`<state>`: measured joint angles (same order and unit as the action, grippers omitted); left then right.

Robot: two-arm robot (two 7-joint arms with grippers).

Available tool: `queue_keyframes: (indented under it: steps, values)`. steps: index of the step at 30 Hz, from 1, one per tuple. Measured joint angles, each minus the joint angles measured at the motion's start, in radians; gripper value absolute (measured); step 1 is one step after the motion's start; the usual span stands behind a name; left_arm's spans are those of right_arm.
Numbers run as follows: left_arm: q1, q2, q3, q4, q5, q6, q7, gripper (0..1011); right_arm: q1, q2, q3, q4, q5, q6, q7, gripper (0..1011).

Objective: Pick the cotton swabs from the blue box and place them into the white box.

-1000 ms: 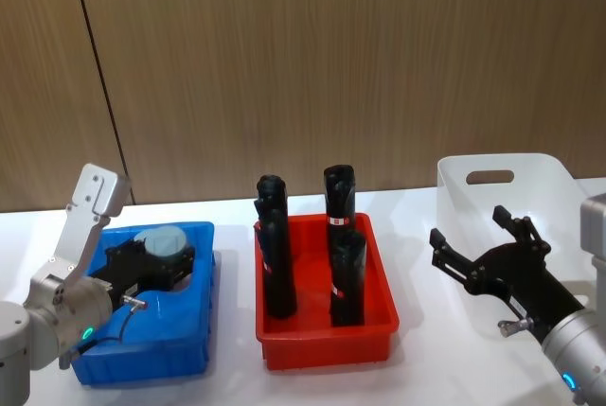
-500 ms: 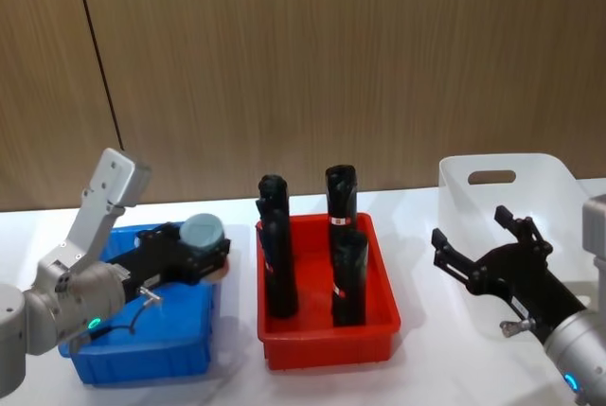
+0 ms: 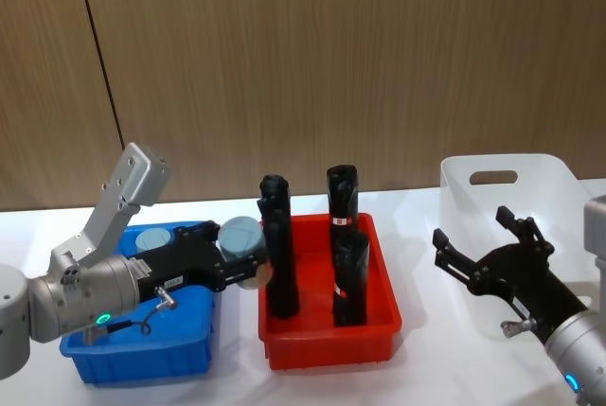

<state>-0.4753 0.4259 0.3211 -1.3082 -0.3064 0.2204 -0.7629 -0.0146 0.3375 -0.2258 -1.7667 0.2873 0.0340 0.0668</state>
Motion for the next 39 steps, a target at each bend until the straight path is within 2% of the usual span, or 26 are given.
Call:
queue_keyframes:
  steps: [4, 6, 13, 26, 29, 39]
  values:
    - [-0.010, -0.003, 0.004, 0.011, -0.005, -0.012, -0.047, 668, 0.000, 0.000, 0.000, 0.000, 0.000, 0.000, 0.000, 1002]
    - [-0.022, -0.007, 0.007, 0.023, -0.011, -0.025, -0.097, 668, 0.000, 0.000, 0.000, 0.000, 0.000, 0.000, 0.000, 1002]
    - [-0.045, -0.016, 0.015, 0.052, -0.027, -0.054, -0.195, 668, 0.000, 0.000, 0.000, 0.000, 0.000, 0.000, 0.000, 1002]
    - [-0.105, -0.047, 0.036, 0.139, -0.091, -0.130, -0.416, 668, 0.000, 0.000, 0.000, 0.000, 0.000, 0.000, 0.000, 1002]
    - [-0.117, -0.053, 0.041, 0.157, -0.106, -0.143, -0.454, 668, 0.000, 0.000, 0.000, 0.000, 0.000, 0.000, 0.000, 1002]
    - [-0.134, -0.062, 0.050, 0.181, -0.138, -0.169, -0.516, 668, 0.000, 0.000, 0.000, 0.000, 0.000, 0.000, 0.000, 1002]
